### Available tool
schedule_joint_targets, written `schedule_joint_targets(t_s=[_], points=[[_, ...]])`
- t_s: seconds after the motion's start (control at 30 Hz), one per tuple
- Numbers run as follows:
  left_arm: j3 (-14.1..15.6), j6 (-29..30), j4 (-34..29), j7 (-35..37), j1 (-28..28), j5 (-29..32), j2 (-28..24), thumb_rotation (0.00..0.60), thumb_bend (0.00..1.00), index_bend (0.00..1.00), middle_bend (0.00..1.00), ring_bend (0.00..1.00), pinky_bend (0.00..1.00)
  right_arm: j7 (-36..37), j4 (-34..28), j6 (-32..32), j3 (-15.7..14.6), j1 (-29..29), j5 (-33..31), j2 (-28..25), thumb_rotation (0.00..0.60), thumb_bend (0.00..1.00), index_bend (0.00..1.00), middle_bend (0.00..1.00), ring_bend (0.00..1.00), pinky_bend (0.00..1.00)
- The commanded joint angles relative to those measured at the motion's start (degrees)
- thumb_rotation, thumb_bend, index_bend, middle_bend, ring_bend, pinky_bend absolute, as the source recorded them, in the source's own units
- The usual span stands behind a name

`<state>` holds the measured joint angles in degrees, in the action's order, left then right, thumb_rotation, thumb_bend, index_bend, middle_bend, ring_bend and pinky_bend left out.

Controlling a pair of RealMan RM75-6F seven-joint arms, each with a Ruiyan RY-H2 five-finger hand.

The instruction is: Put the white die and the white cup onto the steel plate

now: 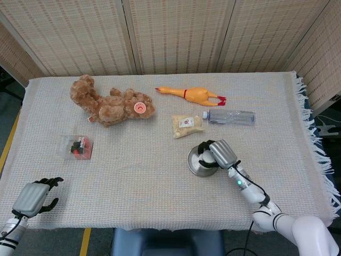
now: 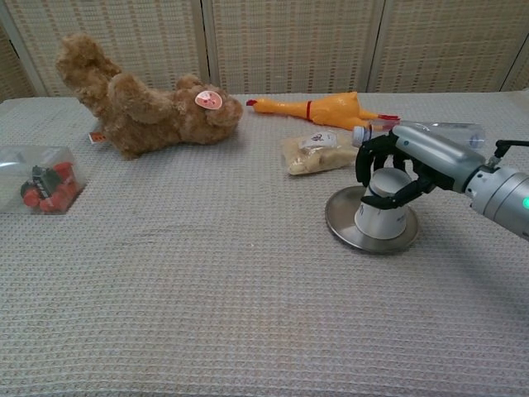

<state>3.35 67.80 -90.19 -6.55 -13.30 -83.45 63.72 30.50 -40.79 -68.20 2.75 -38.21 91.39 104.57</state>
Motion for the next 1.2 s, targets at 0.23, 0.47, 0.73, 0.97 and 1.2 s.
schedule_joint_targets(t_s=[0.23,0.47,0.73,0.97,1.2], points=[[0.0,-0.1,0.0,-0.2,0.0,0.0,0.1,0.6,0.36,0.24,0.33,0.3,0.45,5.6,9.2,-1.5,-0.1,0.0,0.2,4.8,0.6,0.16,0.52,0.51,0.54,0.68],[0.1,-0.1,-0.1,-0.3,0.0,-0.1,0.0,0.6,0.36,0.24,0.33,0.3,0.45,19.3,1.6,3.1,-2.2,-0.9,0.8,0.3,0.6,0.16,0.52,0.52,0.54,0.68],[0.1,-0.2,-0.1,-0.1,-0.1,-0.1,-0.1,0.6,0.36,0.24,0.33,0.3,0.45,16.0,3.8,1.0,-2.1,-0.7,1.3,1.1,0.6,0.16,0.52,0.52,0.54,0.68],[0.2,-0.2,-0.1,-0.1,-0.1,-0.2,-0.1,0.6,0.36,0.24,0.33,0.3,0.45,6.1,13.2,-4.8,-1.8,0.2,2.2,6.0,0.6,0.16,0.53,0.52,0.54,0.68],[0.2,-0.2,-0.2,-0.3,-0.1,-0.1,-0.1,0.6,0.36,0.24,0.33,0.3,0.45,15.0,11.8,-2.4,-2.8,0.0,2.1,5.6,0.6,0.16,0.53,0.52,0.54,0.68]])
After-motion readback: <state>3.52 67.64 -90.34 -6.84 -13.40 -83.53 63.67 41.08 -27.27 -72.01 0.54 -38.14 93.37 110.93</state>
